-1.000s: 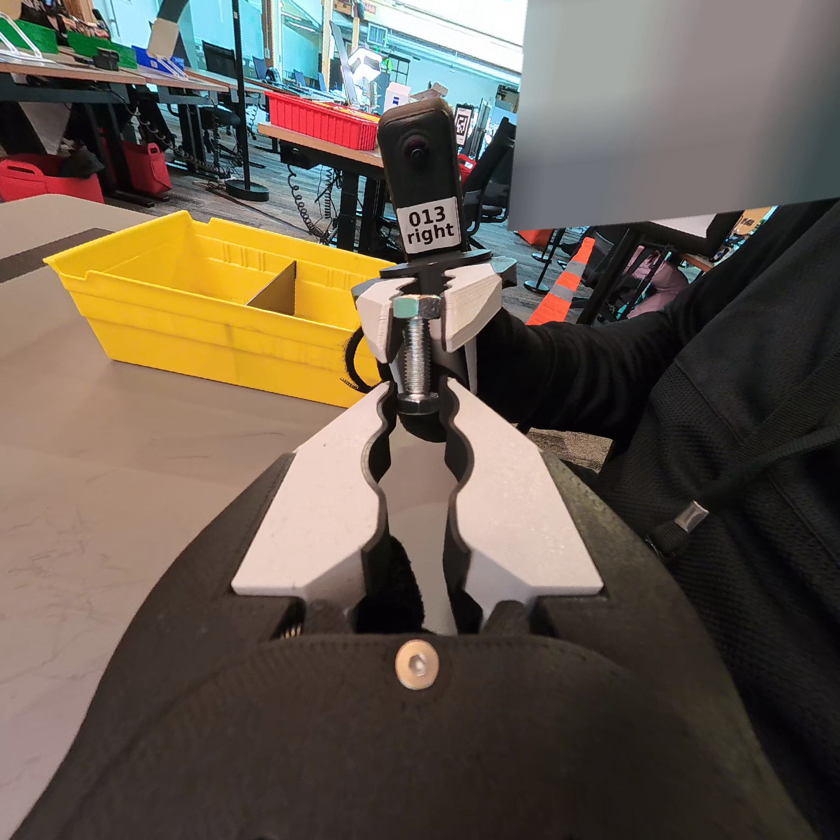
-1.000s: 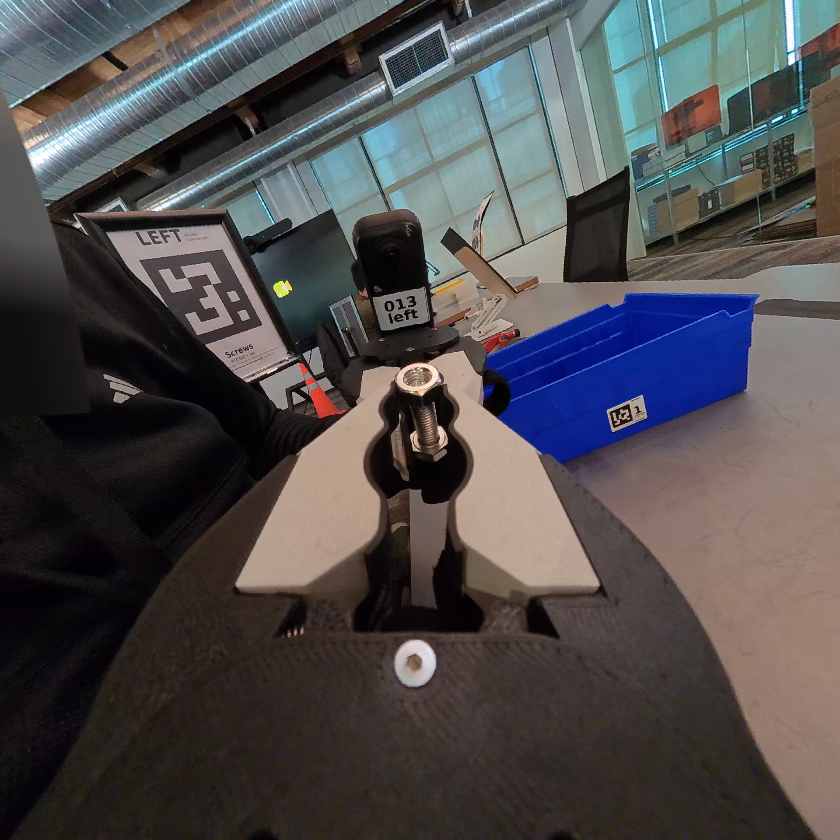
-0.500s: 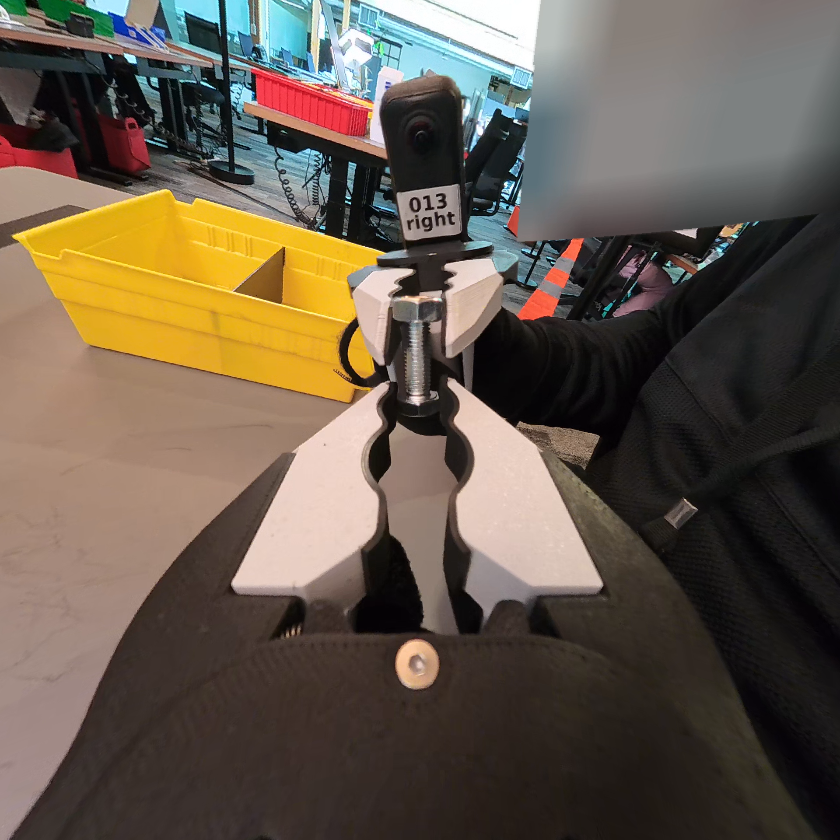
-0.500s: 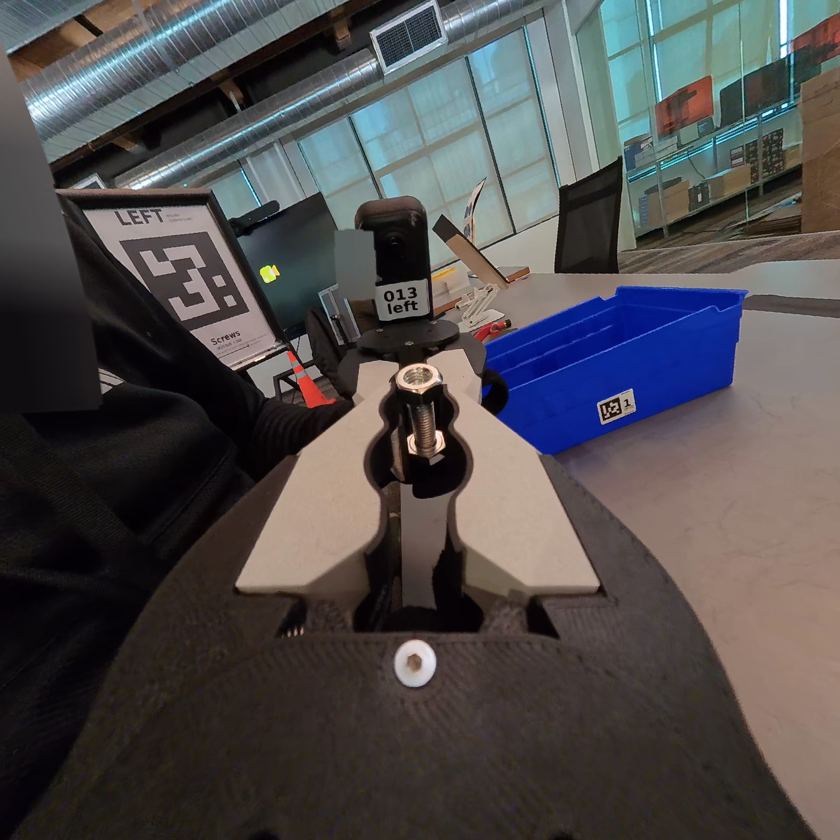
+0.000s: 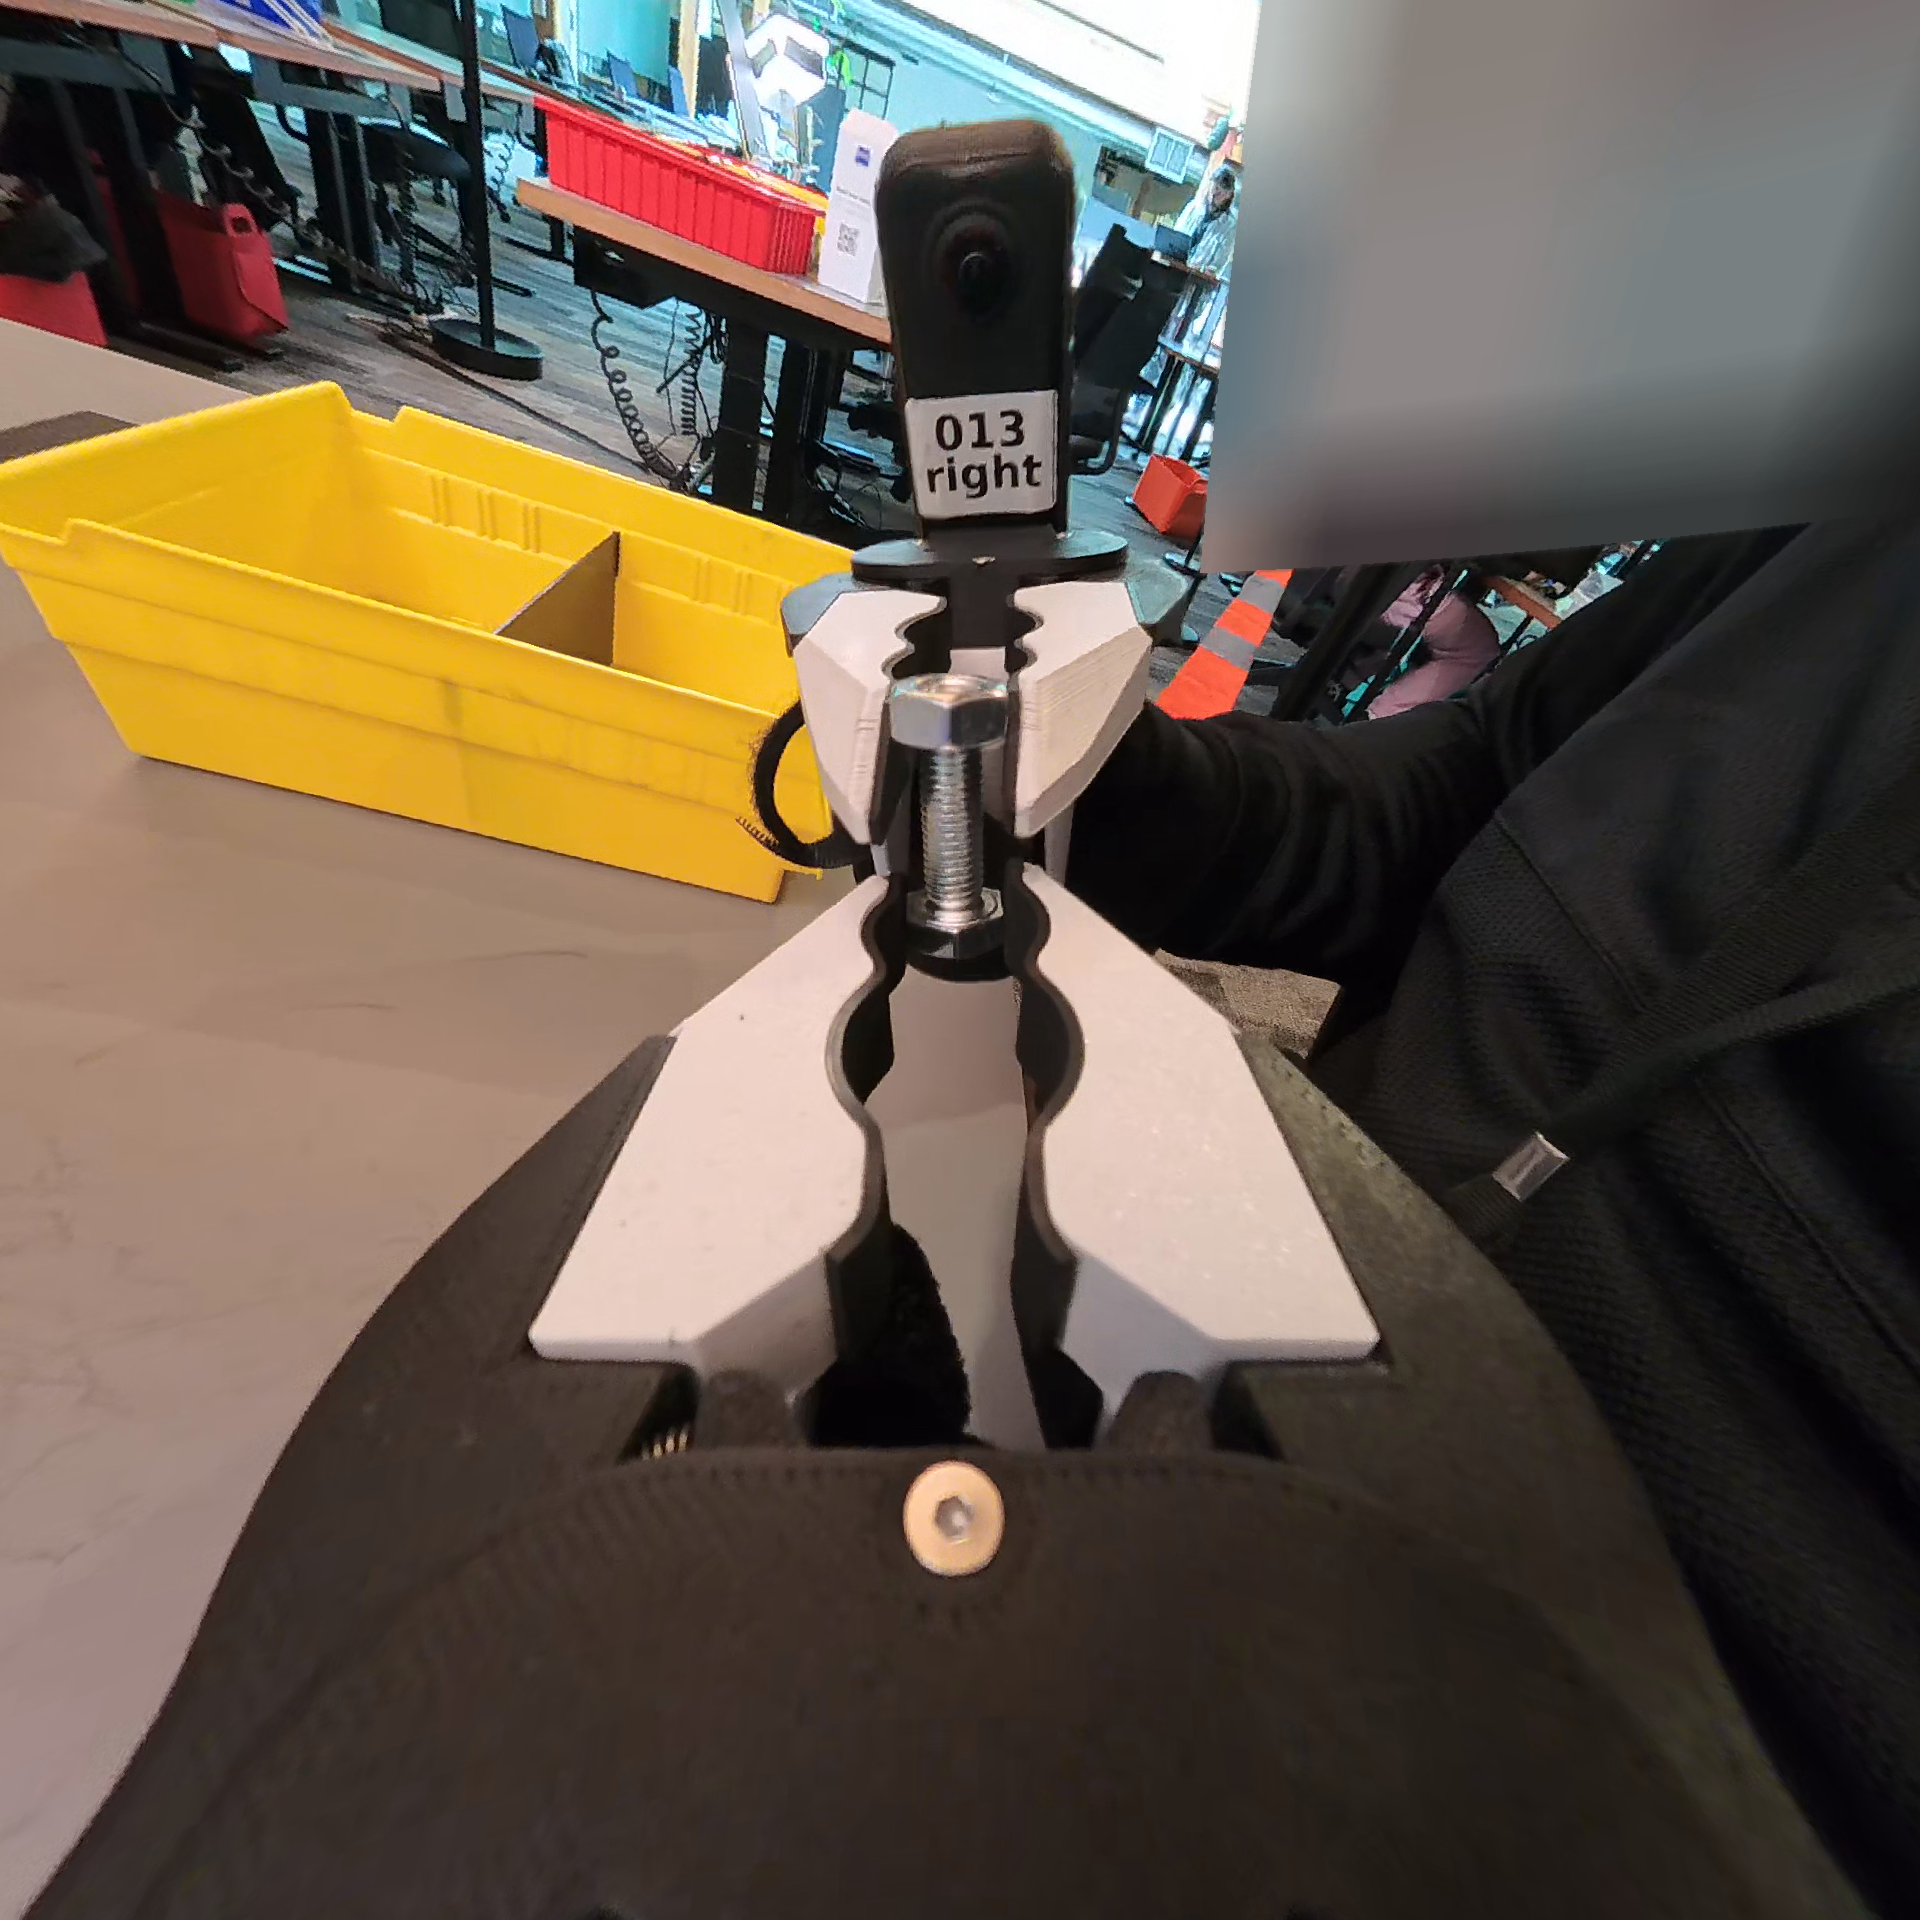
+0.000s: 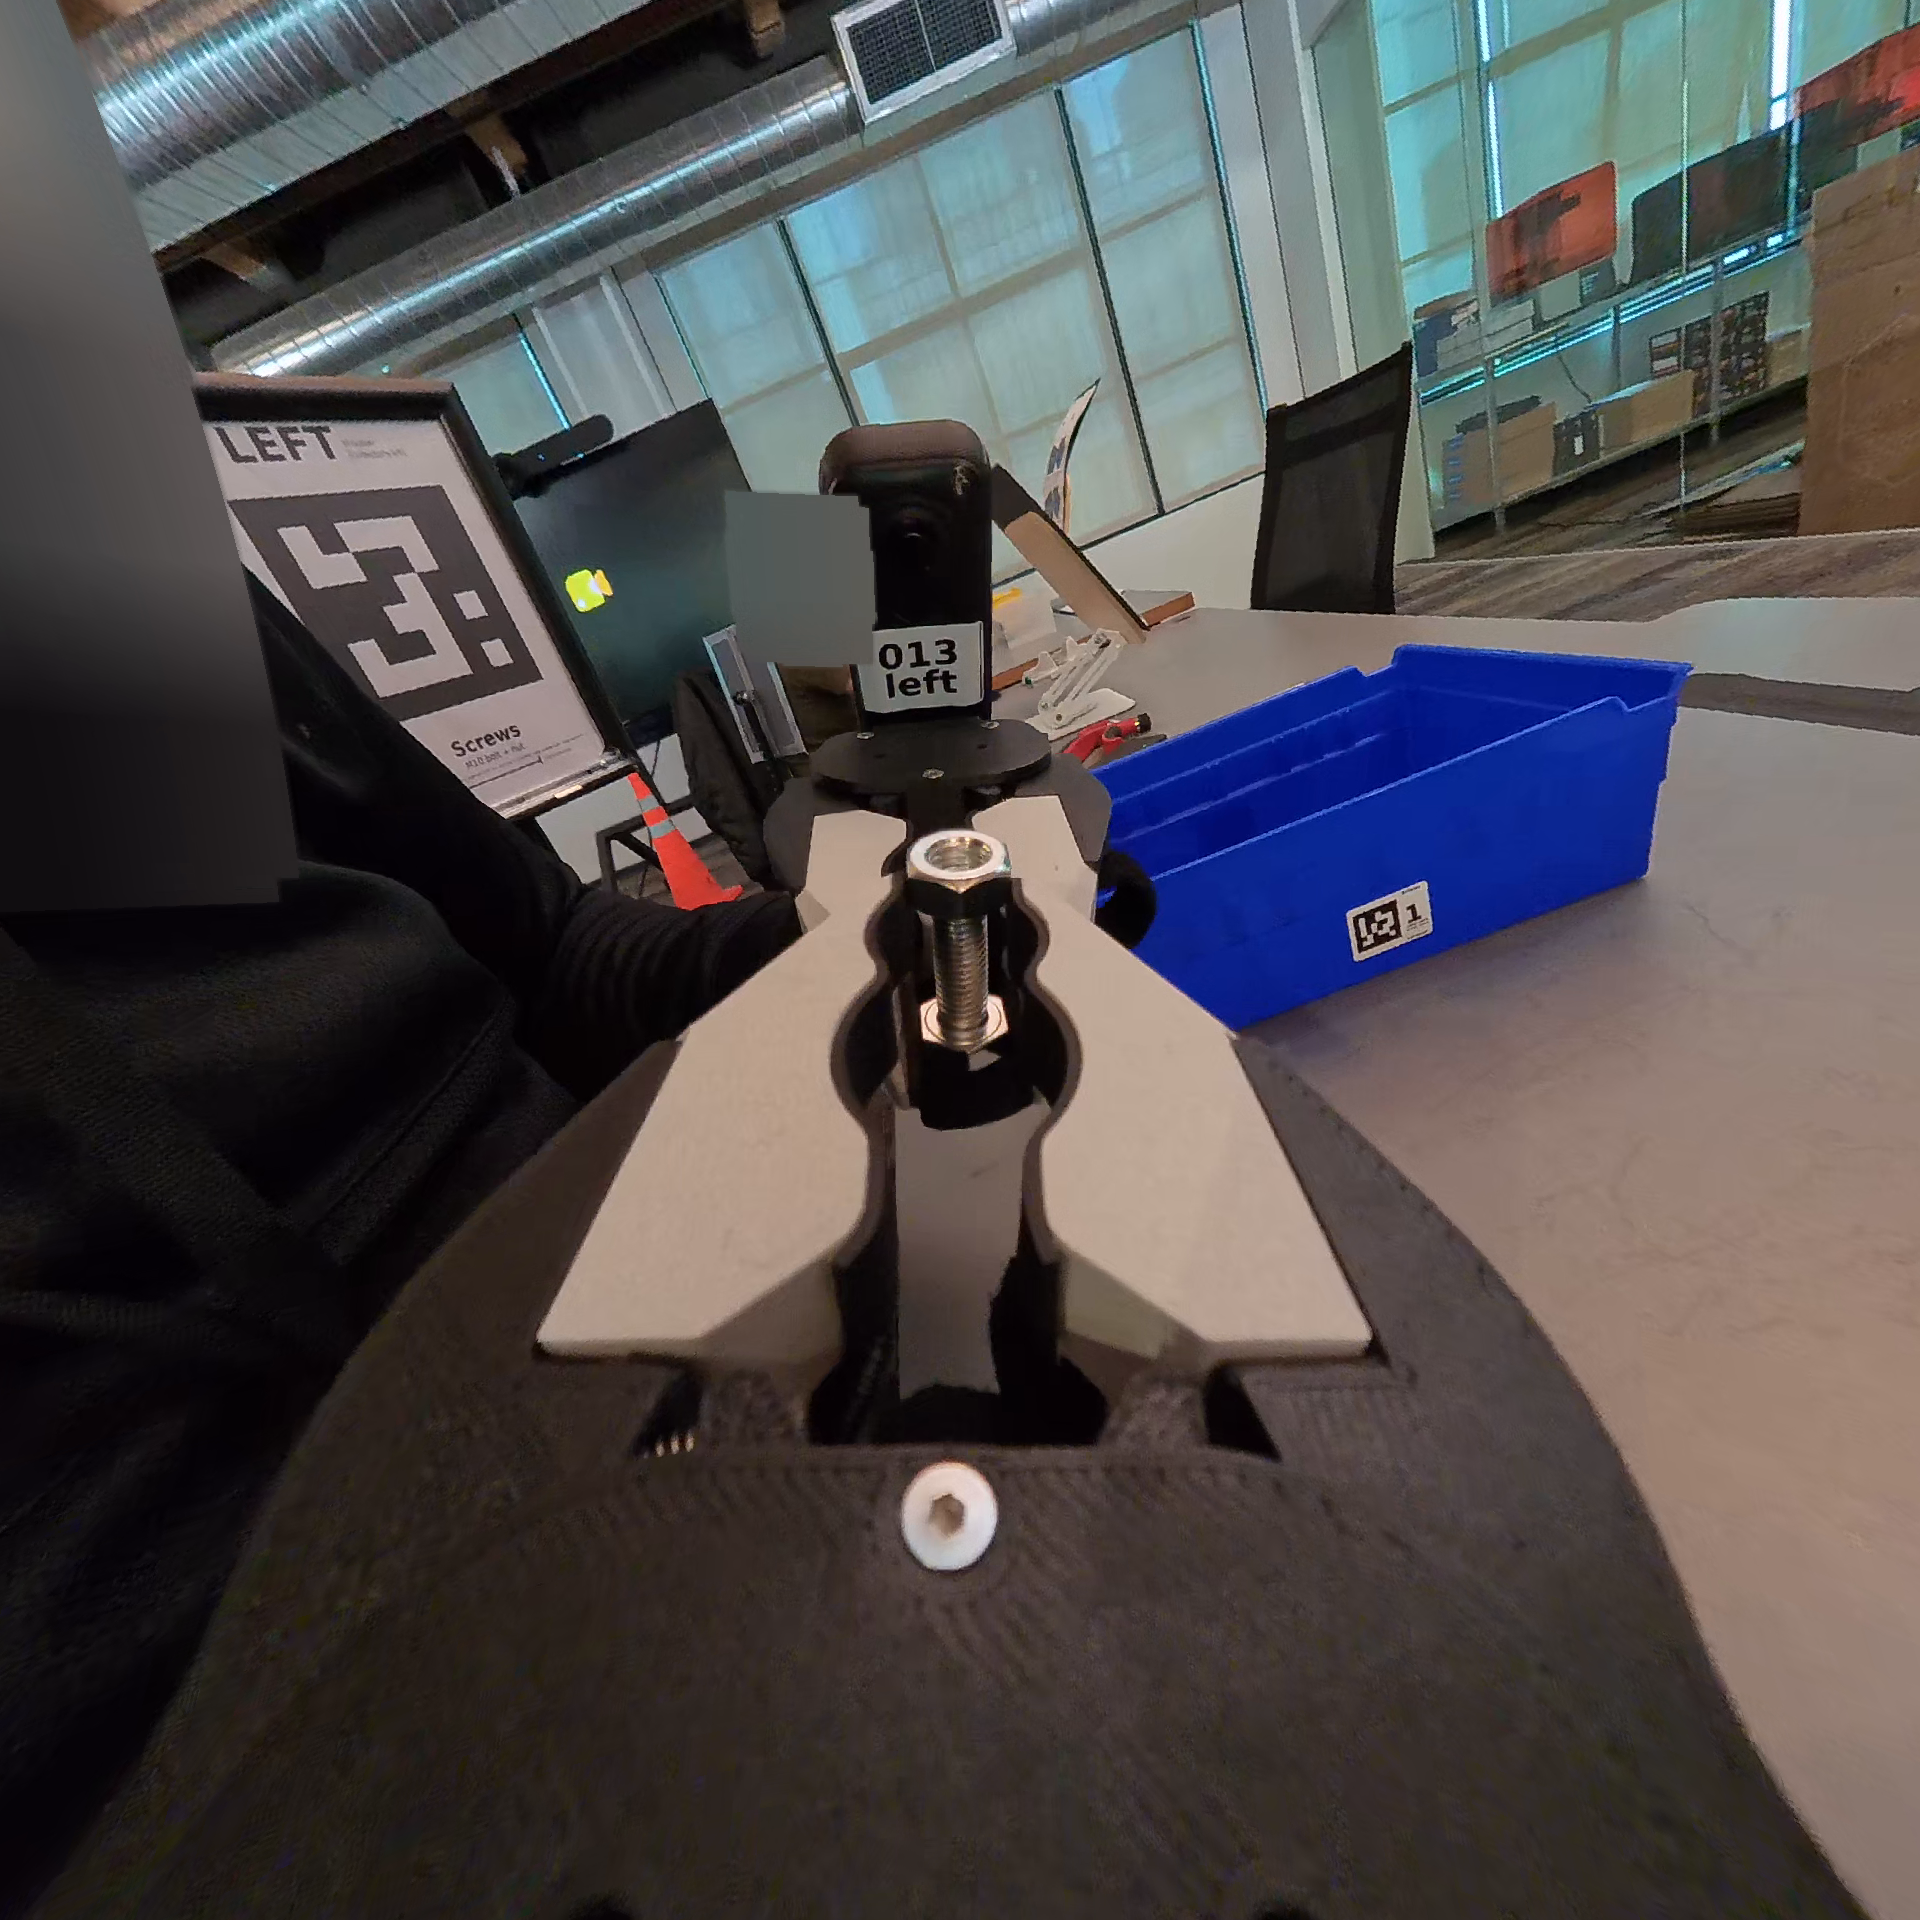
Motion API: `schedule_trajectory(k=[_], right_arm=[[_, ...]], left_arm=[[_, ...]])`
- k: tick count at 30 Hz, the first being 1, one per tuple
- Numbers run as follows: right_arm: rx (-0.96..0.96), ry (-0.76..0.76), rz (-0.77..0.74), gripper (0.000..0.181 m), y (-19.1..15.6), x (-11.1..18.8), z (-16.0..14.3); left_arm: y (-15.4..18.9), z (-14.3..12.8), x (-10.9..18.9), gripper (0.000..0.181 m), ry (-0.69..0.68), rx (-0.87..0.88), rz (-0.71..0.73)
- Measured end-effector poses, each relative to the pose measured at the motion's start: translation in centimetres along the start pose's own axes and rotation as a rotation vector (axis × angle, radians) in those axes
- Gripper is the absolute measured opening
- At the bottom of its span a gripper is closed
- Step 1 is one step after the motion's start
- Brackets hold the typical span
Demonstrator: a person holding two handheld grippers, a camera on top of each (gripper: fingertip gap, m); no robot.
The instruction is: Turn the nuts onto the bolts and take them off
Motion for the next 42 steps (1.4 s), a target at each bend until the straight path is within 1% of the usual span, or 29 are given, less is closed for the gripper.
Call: schedule_trajectory(k=[2, 3, 11, 27, 31, 42], right_arm=[[-0.019, 0.01, 0.0, 0.028, 0.13, 0.01, 0.04], [-0.025, 0.016, -0.004, 0.032, 0.2, 0.05, 0.07], [-0.054, 0.055, -0.027, 0.043, 0.7, 0.48, 0.29], [-0.074, 0.068, -0.026, 0.046, 0.9, 0.58, 0.26], [-0.071, 0.064, -0.025, 0.046, 0.84, 0.5, 0.26], [-0.073, 0.057, -0.021, 0.044, 0.85, 0.44, 0.18]], left_arm=[[-0.03, 0.07, 0.07, 0.016, 0.01, 0.005, -0.001], [-0.07, 0.11, 0.14, 0.016, 0.016, 0.004, 0.001], [-0.38, 0.2, 0.48, 0.016, 0.051, 0.026, -0.005], [-0.4, 0.02, 0.23, 0.016, 0.04, 0.029, -0.012], [-0.37, -0.17, 0.06, 0.016, 0.024, 0.027, -0.009], [-0.37, -0.04, 0.16, 0.016, 0.035, 0.029, -0.015]])
Point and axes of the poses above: each gripper's, where its closed fingertips meet, x back along the fingers, z out of its top, y = z × x across the jaws, the point moved 9 cm from there along x, back along the fingers
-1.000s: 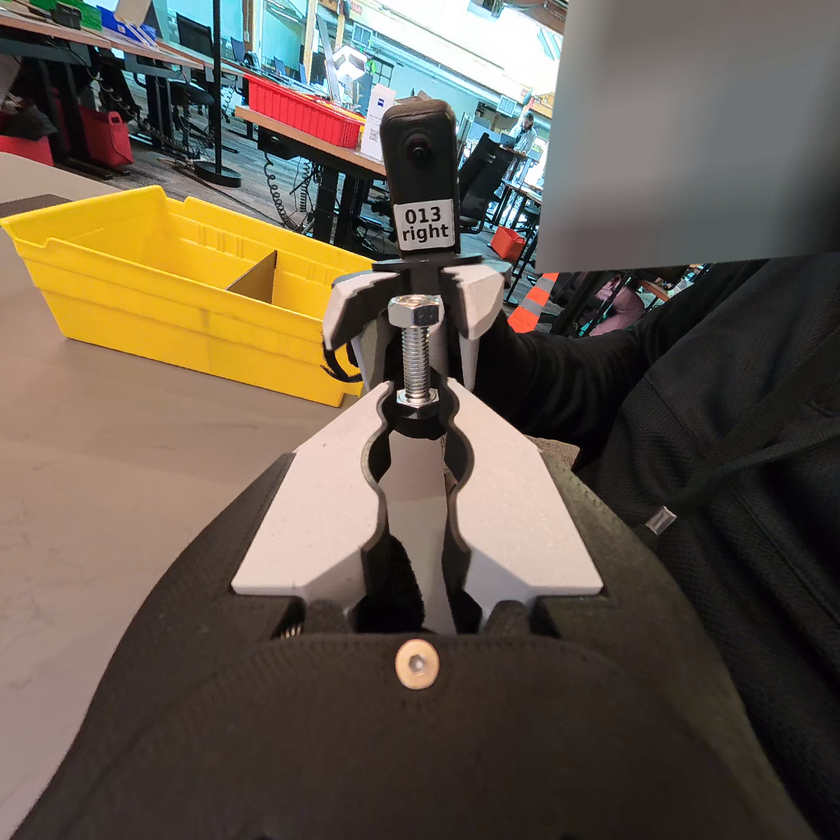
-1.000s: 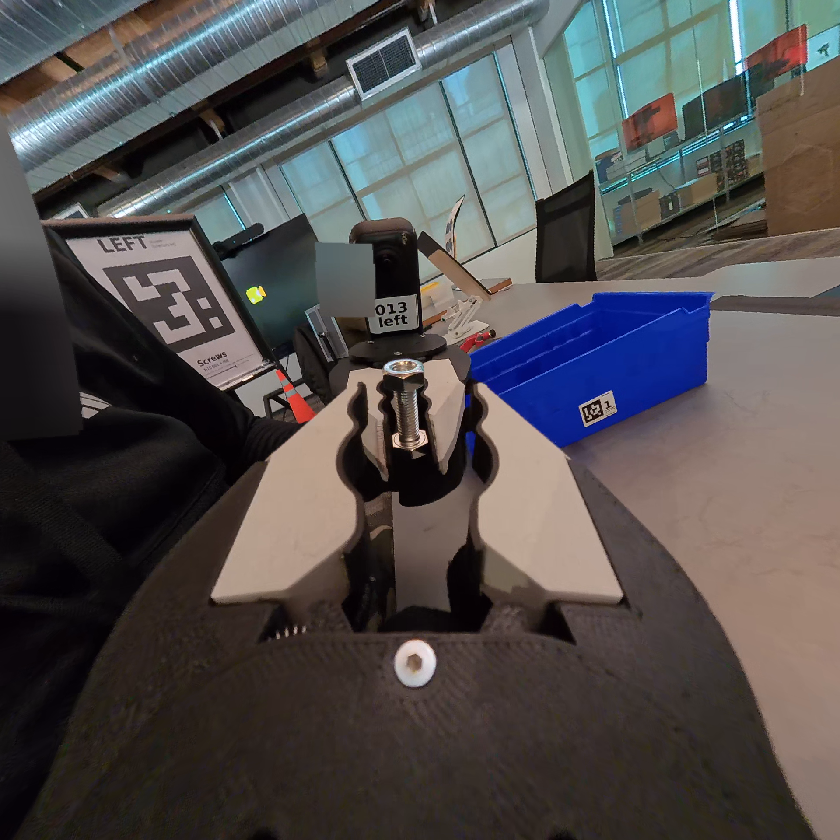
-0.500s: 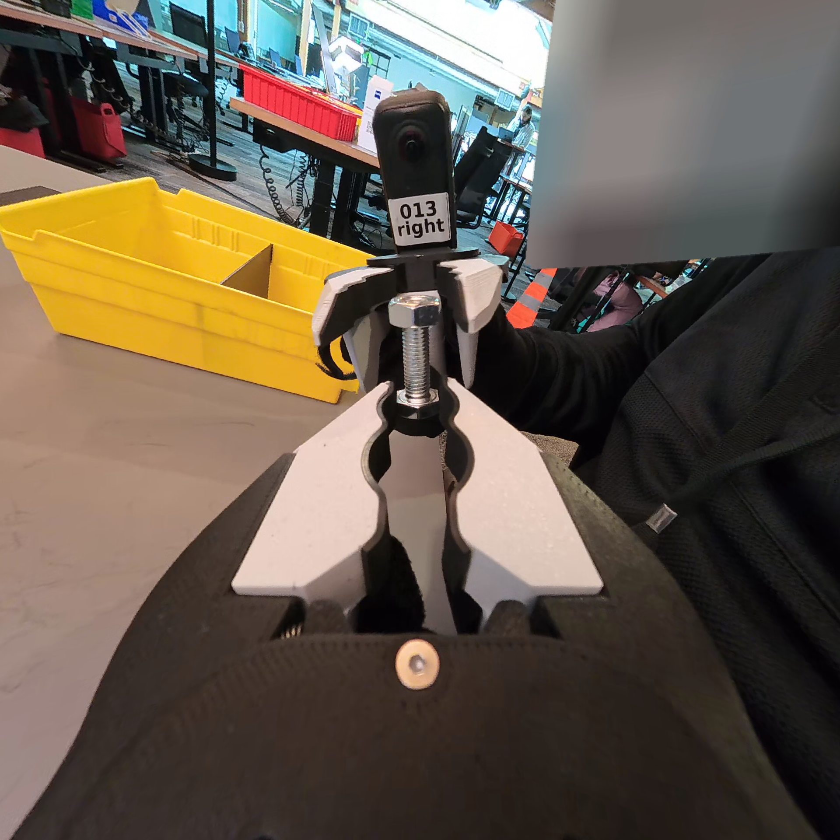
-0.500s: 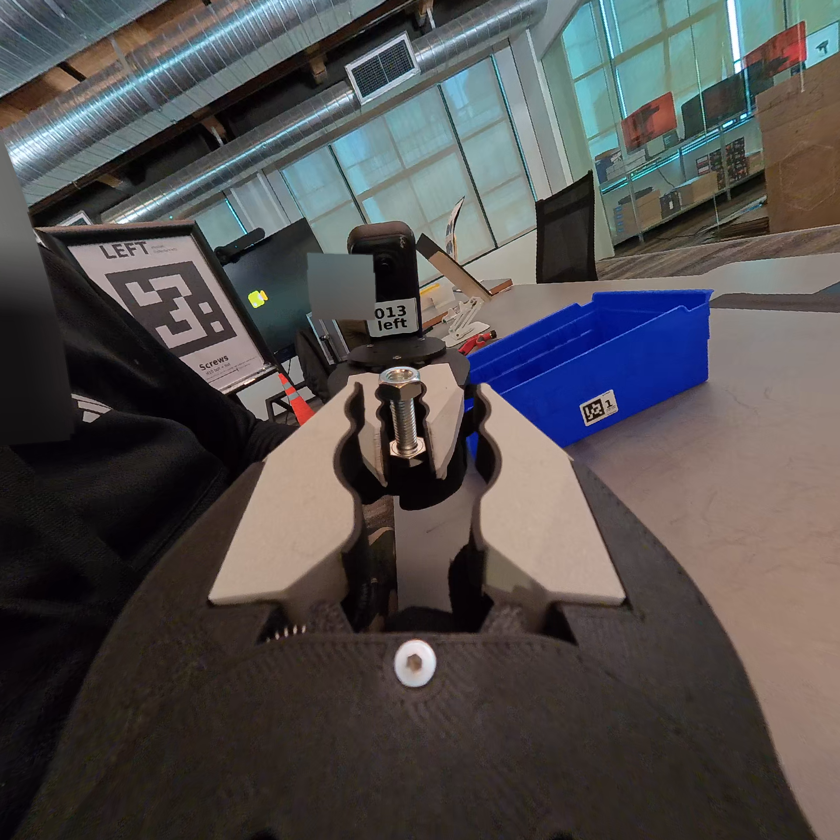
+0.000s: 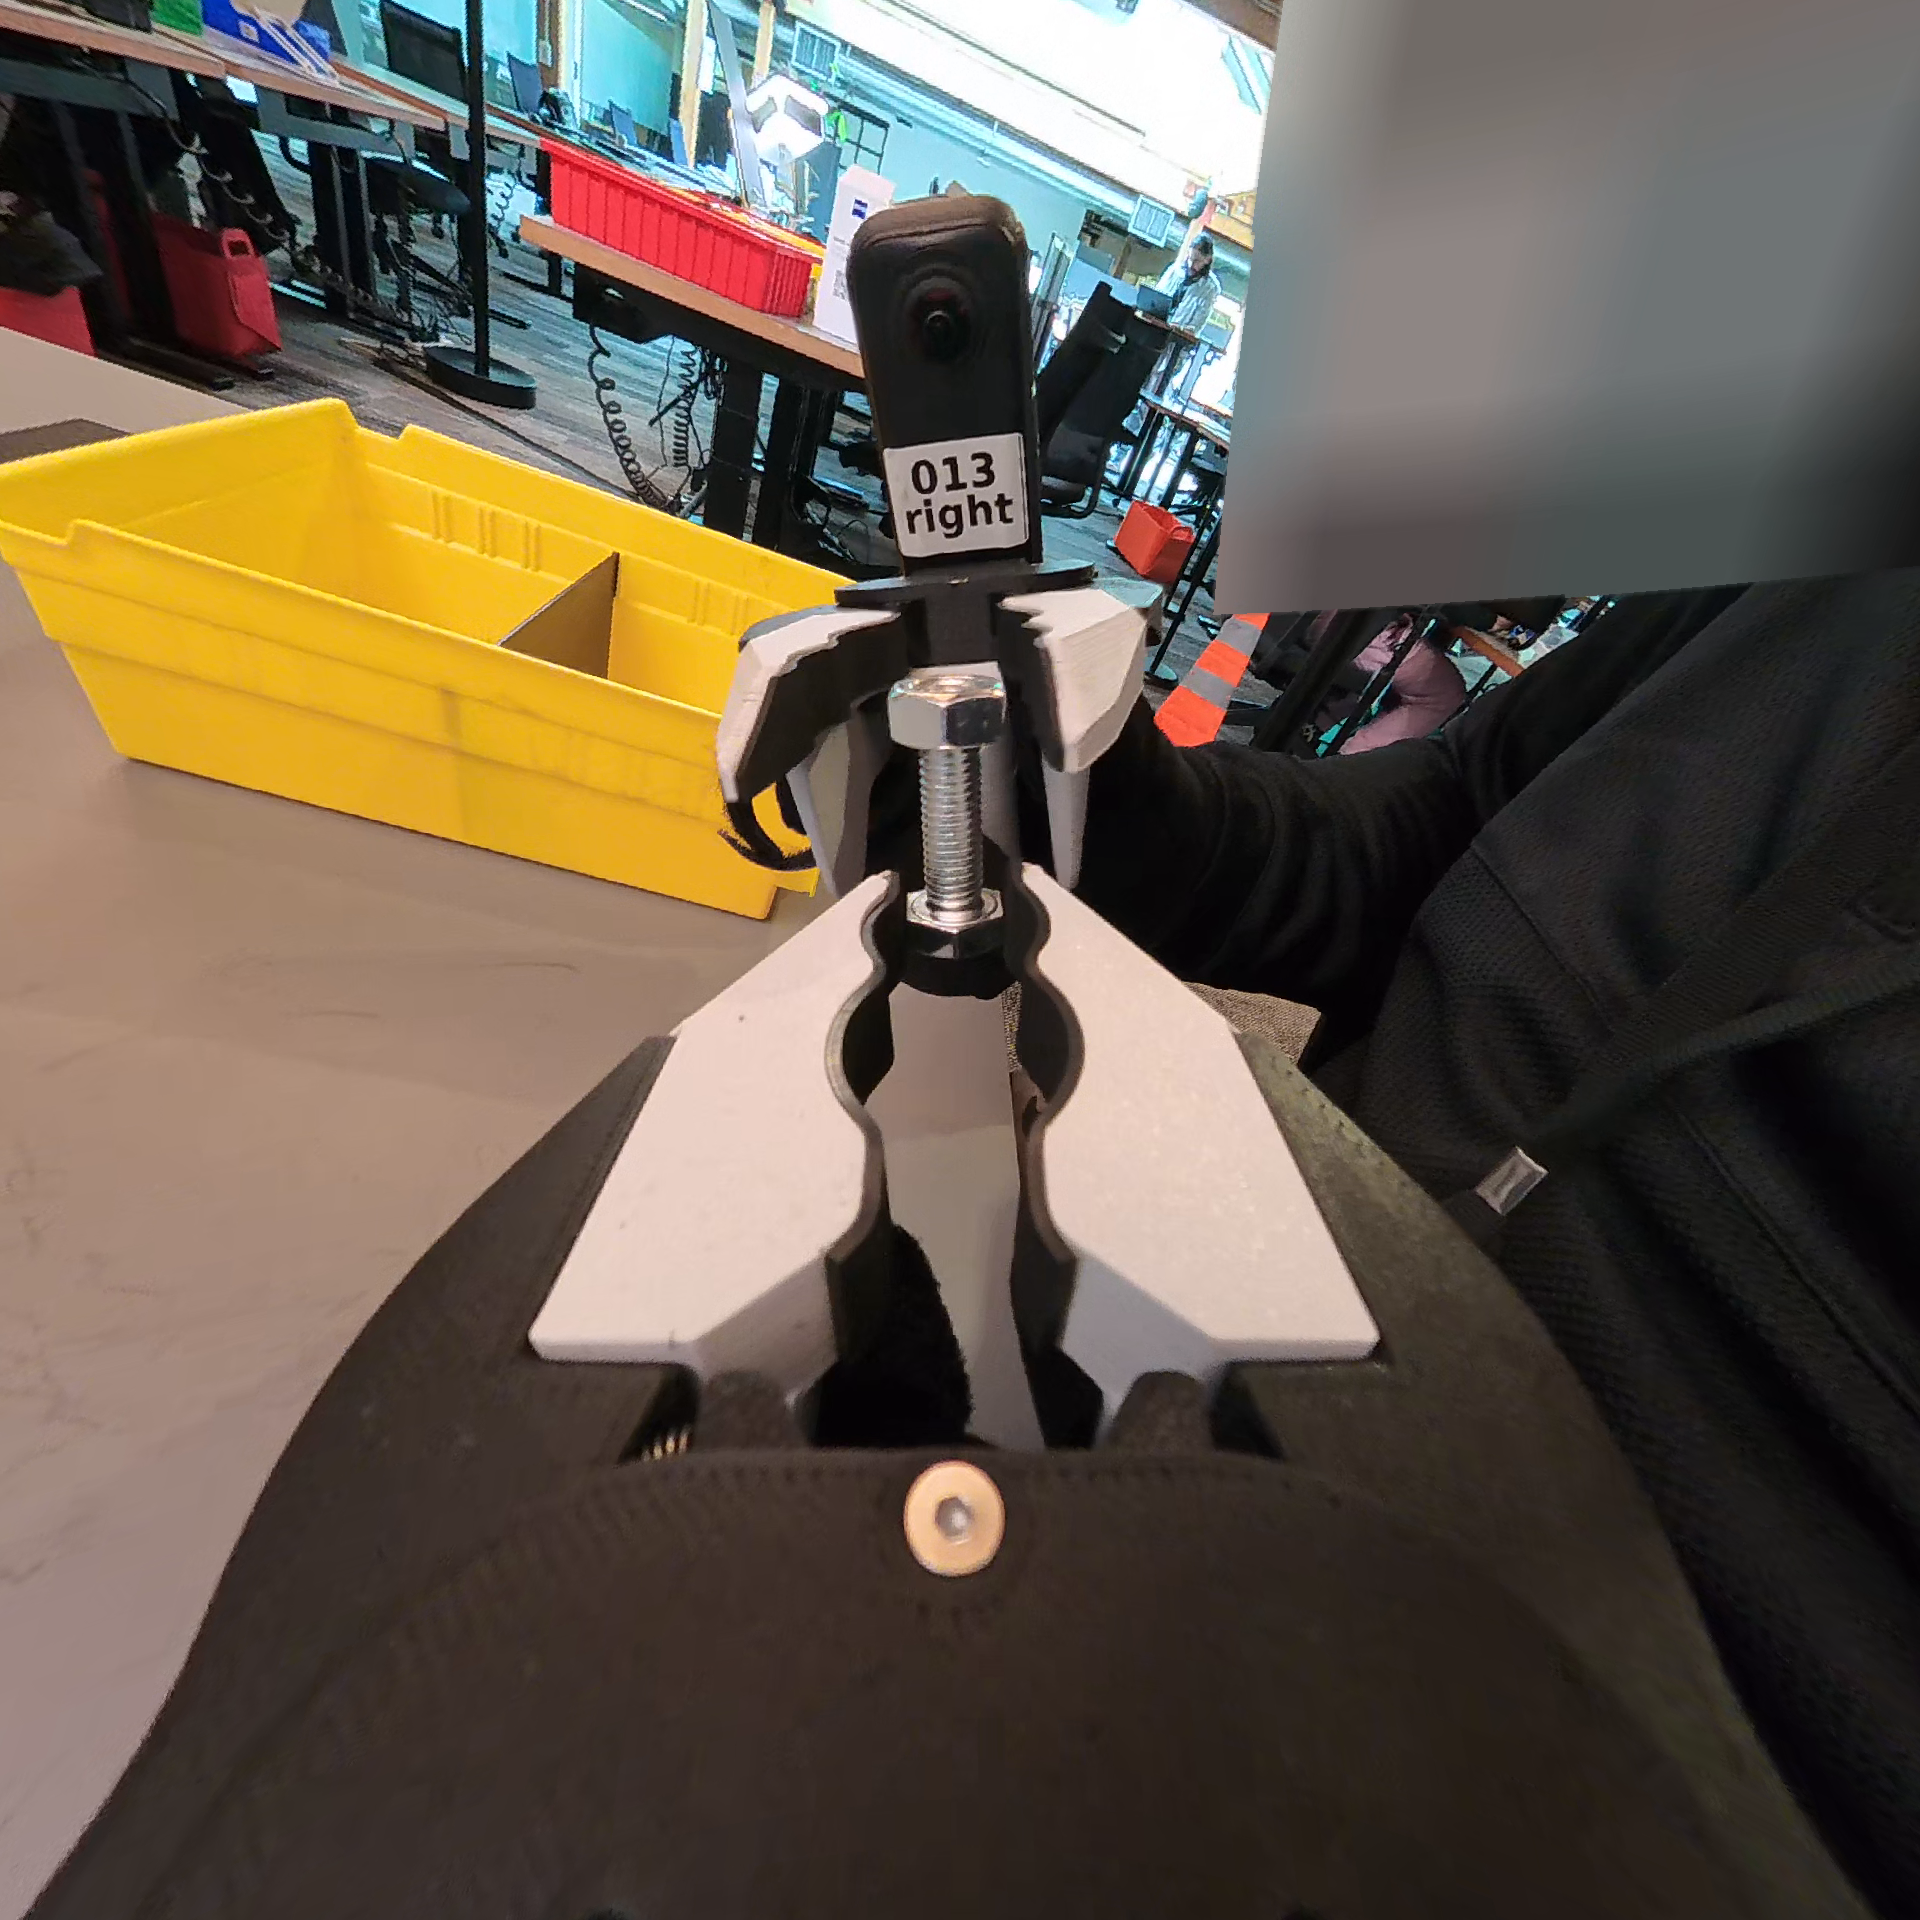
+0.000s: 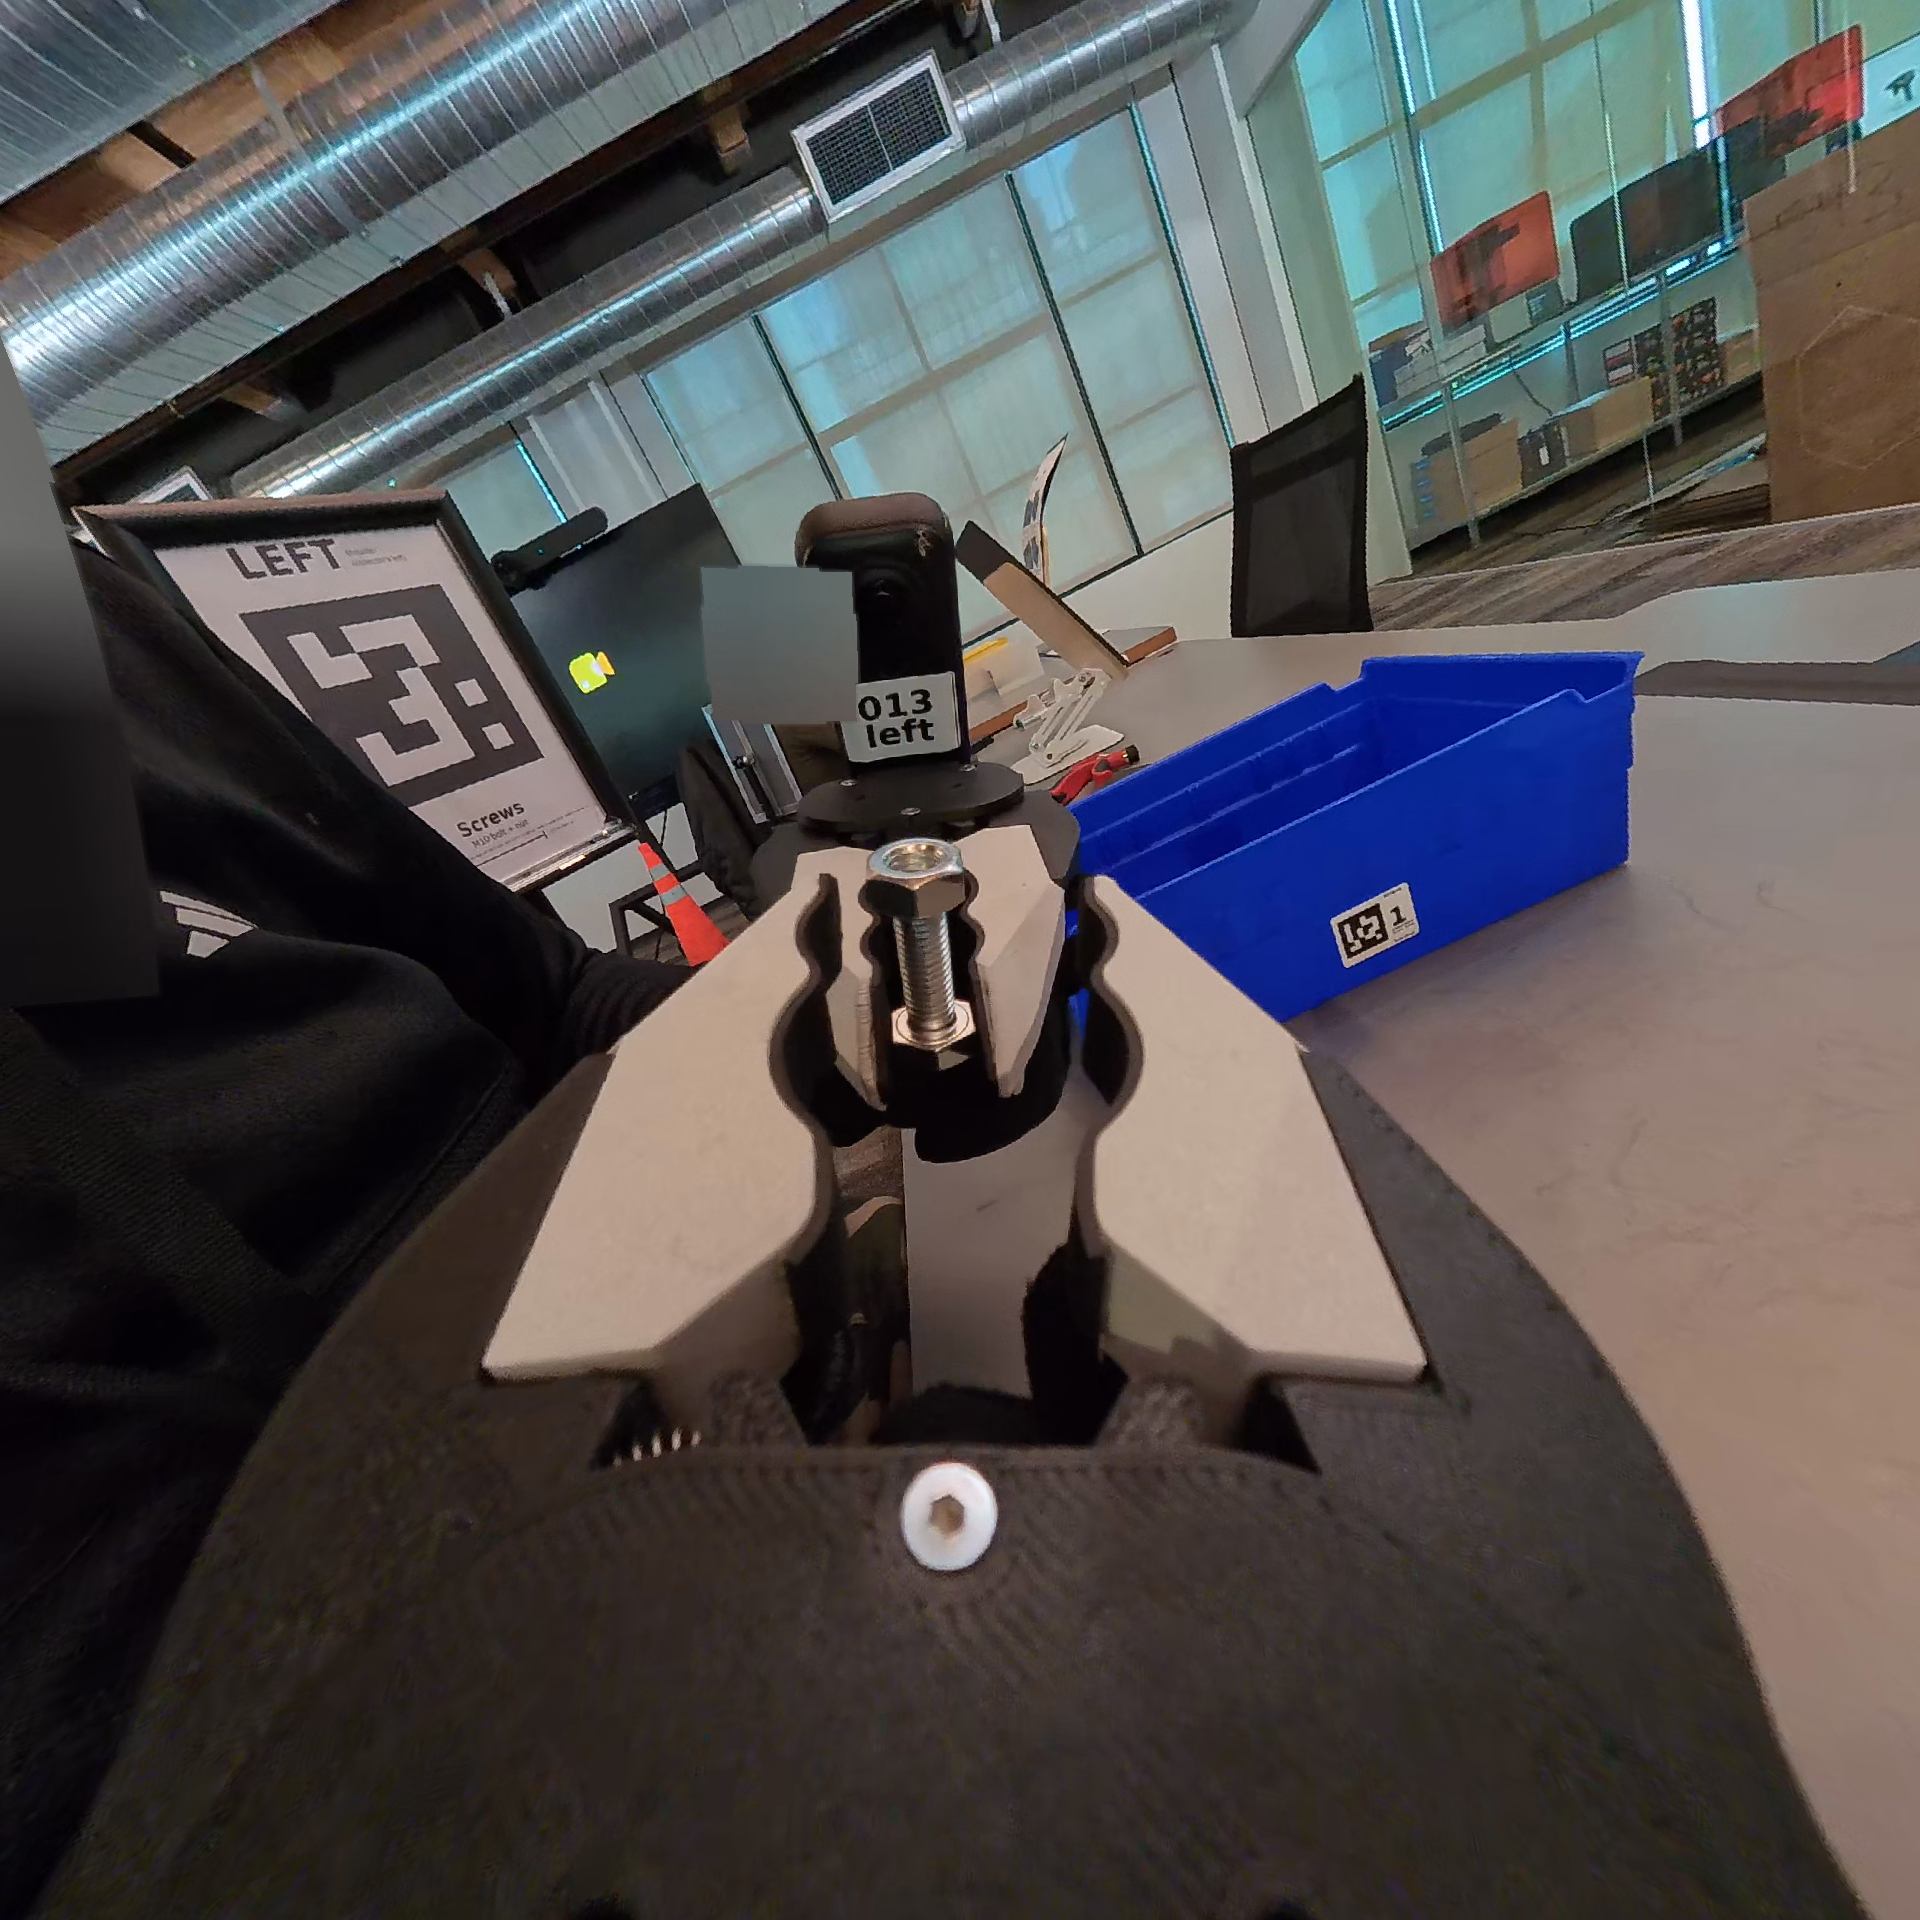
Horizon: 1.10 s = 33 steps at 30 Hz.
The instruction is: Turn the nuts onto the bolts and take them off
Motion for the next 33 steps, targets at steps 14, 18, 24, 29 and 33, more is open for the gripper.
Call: schedule_trajectory(k=[14, 18, 24, 29, 33], right_arm=[[0.0, 0.002, -0.001, 0.042, -0.01, 0.08, 0.06], [0.003, 0.007, -0.002, 0.042, 0.03, 0.17, 0.1], [0.0, 0.011, -0.003, 0.041, 0.06, 0.18, 0.14], [-0.007, 0.019, 0.0, 0.043, 0.1, 0.21, 0.18], [-0.026, 0.037, -0.029, 0.041, 0.55, 0.69, 0.3]], left_arm=[[-0.04, -0.03, -0.19, 0.016, -0.003, 0.005, -0.002], [0.07, 0.06, -0.16, 0.016, -0.002, -0.003, 0.008], [0.2, 0.1, -0.17, 0.017, -0.005, -0.015, 0.005], [0.49, 0.44, 0.14, 0.016, 0.013, -0.04, 0.002], [0.48, 0.69, 0.5, 0.016, 0.041, -0.043, 0.003]])
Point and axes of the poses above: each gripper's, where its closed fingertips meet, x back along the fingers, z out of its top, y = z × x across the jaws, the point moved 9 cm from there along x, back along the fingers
